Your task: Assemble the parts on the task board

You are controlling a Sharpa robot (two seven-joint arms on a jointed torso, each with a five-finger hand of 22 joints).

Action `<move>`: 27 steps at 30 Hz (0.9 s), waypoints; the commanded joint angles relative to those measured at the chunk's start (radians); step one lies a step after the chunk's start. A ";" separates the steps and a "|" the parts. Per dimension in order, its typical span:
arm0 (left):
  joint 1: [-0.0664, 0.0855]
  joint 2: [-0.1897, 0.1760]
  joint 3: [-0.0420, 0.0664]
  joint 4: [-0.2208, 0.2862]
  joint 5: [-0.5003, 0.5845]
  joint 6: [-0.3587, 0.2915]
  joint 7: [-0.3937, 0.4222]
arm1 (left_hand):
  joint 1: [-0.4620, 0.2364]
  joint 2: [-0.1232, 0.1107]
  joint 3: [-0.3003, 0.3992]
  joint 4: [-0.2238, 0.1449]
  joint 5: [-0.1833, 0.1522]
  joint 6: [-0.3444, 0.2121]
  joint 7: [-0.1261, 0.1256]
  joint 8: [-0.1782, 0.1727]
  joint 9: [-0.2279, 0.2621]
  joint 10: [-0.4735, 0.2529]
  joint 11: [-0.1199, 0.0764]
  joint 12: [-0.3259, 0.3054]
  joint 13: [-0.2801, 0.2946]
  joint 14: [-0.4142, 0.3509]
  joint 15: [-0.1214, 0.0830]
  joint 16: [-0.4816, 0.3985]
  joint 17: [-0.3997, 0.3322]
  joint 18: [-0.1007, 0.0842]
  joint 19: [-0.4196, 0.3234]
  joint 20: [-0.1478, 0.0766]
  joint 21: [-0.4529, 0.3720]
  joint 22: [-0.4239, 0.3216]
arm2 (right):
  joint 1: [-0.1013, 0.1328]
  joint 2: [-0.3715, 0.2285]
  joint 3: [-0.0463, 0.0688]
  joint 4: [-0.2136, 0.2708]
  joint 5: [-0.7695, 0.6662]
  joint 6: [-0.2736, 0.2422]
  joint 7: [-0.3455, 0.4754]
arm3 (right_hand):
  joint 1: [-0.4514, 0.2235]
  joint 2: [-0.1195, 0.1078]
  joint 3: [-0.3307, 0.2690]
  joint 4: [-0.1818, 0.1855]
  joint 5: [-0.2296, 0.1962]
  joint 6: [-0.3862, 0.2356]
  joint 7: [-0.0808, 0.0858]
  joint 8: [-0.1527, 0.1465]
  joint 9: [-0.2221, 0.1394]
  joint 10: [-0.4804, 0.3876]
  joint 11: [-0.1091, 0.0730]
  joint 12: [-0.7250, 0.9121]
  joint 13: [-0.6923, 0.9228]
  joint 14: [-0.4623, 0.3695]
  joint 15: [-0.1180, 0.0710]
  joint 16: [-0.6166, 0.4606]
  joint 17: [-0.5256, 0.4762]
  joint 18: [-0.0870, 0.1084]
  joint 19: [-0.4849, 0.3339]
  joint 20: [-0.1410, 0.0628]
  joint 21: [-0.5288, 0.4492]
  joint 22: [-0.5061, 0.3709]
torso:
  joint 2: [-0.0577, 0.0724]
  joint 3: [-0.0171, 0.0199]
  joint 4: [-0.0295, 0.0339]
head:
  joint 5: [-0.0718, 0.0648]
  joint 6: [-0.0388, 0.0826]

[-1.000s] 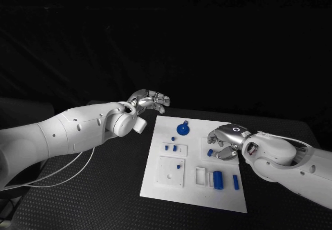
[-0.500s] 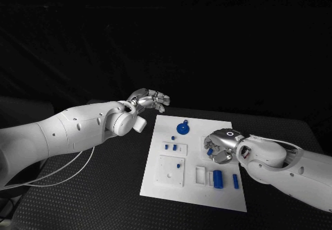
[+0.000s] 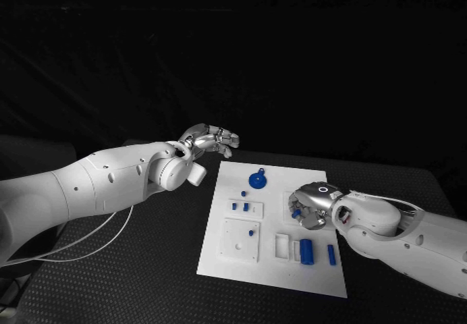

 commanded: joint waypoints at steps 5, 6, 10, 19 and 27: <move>0.001 0.001 0.001 0.001 0.006 0.013 0.013 | -0.005 -0.006 -0.002 0.006 -0.004 -0.007 0.000 0.007 -0.001 -0.005 -0.001 -0.002 -0.001 0.006 0.001 -0.006 0.002 0.019 0.003 0.006 -0.006 0.002 | -0.003 0.002 -0.001 0.000 -0.029 0.005 0.007 | -0.013 0.020 -0.002 -0.025 -0.006 0.016 -0.002 0.008 0.002 0.016 -0.003 0.007 0.002 0.010 0.001 0.004 0.004 0.006 0.010 0.002 0.006 0.022 | 0.000 0.0000 -0.0006 | 0.000 -0.002; 0.001 0.001 0.001 0.001 0.006 0.013 0.013 | -0.005 -0.006 -0.002 0.006 -0.004 -0.008 0.000 0.007 -0.001 -0.005 -0.001 -0.002 -0.001 0.006 0.001 -0.006 0.002 0.019 0.003 0.006 -0.007 0.002 | -0.003 0.002 -0.001 0.001 -0.032 -0.001 0.006 | -0.015 0.021 -0.001 -0.027 -0.006 0.019 -0.003 0.010 0.002 0.019 -0.005 0.009 0.003 0.013 0.000 0.005 0.005 0.006 0.013 0.001 0.008 0.022 | 0.000 0.0000 -0.0009 | 0.000 -0.002; 0.001 0.001 0.001 0.002 0.006 0.013 0.012 | -0.005 -0.006 -0.002 0.006 -0.004 -0.008 0.000 0.007 -0.001 -0.005 -0.001 -0.002 -0.001 0.006 0.001 -0.006 0.002 0.019 0.003 0.006 -0.007 0.002 | -0.004 0.001 -0.001 0.004 -0.052 -0.028 -0.002 | -0.017 0.040 0.005 -0.032 -0.006 0.049 -0.015 0.025 0.009 0.054 -0.019 0.024 0.011 0.043 -0.012 0.020 0.014 0.006 0.039 -0.008 0.023 0.023 | 0.000 0.0002 -0.0007 | 0.000 -0.002; 0.001 0.002 0.001 0.000 0.006 0.013 0.013 | -0.004 -0.006 -0.002 0.006 -0.004 -0.008 0.000 0.007 -0.001 -0.005 -0.001 -0.002 -0.001 0.007 0.001 -0.007 0.003 0.019 0.003 0.006 -0.007 0.002 | -0.005 -0.019 0.000 0.043 -0.064 -0.075 -0.007 | -0.019 0.048 0.023 -0.039 -0.006 0.085 -0.032 0.041 0.023 0.097 -0.038 0.039 0.026 0.085 -0.030 0.039 0.033 0.006 0.089 -0.029 0.052 0.022 | -0.001 0.0000 -0.0002 | 0.000 -0.002; 0.001 0.005 0.001 -0.004 0.007 0.014 0.013 | -0.004 -0.006 -0.002 0.006 -0.004 -0.009 0.000 0.007 -0.001 -0.006 -0.001 -0.002 -0.001 0.007 0.001 -0.008 0.004 0.019 0.003 0.006 -0.008 0.003 | 0.019 -0.063 0.035 0.145 -0.070 -0.074 -0.017 | -0.019 0.045 0.026 -0.038 -0.006 0.092 -0.035 0.043 0.027 0.105 -0.042 0.041 0.030 0.093 -0.034 0.042 0.038 0.006 0.097 -0.033 0.057 0.021 | -0.001 0.0002 -0.0011 | 0.006 -0.001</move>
